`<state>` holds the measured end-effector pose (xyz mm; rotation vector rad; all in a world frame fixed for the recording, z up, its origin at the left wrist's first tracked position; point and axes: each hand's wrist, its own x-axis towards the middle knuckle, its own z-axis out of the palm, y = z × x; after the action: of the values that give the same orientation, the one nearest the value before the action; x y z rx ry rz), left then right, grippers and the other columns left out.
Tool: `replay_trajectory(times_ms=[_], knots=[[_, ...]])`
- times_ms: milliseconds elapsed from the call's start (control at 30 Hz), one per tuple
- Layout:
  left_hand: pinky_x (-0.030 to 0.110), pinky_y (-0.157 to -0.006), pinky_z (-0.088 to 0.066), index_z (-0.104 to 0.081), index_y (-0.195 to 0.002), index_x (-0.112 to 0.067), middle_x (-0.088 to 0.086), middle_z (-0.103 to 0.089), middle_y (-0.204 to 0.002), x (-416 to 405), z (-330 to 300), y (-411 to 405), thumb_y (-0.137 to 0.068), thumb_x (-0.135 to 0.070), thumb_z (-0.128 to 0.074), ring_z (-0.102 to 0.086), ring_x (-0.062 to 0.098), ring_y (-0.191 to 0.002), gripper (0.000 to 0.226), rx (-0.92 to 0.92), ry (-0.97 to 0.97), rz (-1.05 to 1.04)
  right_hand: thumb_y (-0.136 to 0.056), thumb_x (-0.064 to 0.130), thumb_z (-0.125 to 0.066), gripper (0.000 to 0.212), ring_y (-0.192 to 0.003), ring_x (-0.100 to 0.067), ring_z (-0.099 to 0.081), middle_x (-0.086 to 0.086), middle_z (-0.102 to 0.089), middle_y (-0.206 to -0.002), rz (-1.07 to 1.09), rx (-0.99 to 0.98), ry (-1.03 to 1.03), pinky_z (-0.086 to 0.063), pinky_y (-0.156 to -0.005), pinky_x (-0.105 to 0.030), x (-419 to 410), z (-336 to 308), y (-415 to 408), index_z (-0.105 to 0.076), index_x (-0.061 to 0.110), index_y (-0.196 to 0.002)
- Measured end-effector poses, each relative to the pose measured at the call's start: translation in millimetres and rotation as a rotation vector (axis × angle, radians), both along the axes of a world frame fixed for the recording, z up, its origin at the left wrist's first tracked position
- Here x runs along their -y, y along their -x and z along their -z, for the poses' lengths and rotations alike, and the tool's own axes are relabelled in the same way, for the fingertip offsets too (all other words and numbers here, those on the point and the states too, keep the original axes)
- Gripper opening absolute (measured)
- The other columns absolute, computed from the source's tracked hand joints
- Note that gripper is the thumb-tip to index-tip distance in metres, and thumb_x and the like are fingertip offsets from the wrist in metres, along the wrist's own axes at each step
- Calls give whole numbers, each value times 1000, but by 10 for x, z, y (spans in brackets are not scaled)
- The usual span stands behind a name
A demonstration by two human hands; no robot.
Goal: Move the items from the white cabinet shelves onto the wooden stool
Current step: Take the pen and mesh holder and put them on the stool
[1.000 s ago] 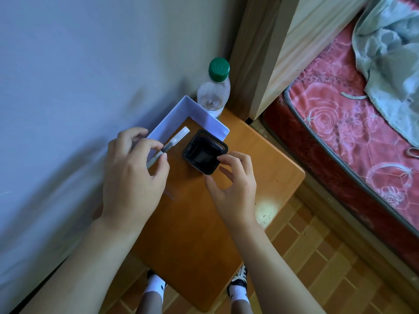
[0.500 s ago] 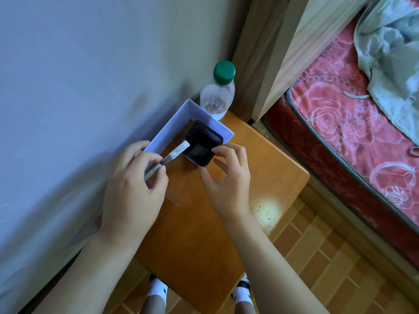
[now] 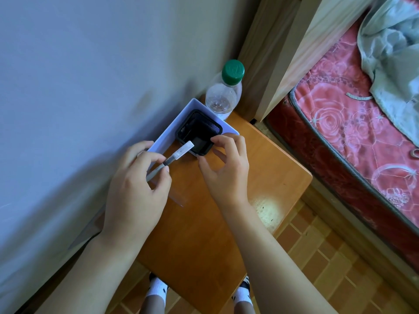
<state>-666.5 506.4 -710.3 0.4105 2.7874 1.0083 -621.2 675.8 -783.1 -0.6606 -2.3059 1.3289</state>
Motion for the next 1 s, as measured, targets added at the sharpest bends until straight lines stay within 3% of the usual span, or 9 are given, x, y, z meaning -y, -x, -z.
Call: replay_trajectory(times_ms=[467, 733, 1000], knots=[[12, -81, -42, -70, -104, -14, 3, -61, -135, 45, -11, 1, -95, -16, -67, -62, 19, -120, 10, 31, -2, 11, -85, 4, -84, 39, -114, -16, -63, -6, -57, -123, 33, 7, -8, -60, -95, -28, 79, -19, 54, -65, 4, -119], [16, -71, -44, -70, -103, -15, 3, -61, -135, 40, 2, 11, -94, -16, -68, -64, 21, -116, 9, 17, -21, 12, -85, 7, -87, 46, -114, -15, -64, -7, -58, -127, 47, 43, 3, -61, -94, -30, 79, -38, 53, -62, 5, -124], [11, -81, -39, -71, -103, -11, 7, -63, -133, 24, -34, 33, -94, -15, -68, -64, 25, -120, 10, -26, 9, 14, -83, 2, -86, 46, -114, -9, -61, -7, -57, -125, 16, 53, 8, -58, -97, -29, 40, -178, -37, -64, 4, -123]])
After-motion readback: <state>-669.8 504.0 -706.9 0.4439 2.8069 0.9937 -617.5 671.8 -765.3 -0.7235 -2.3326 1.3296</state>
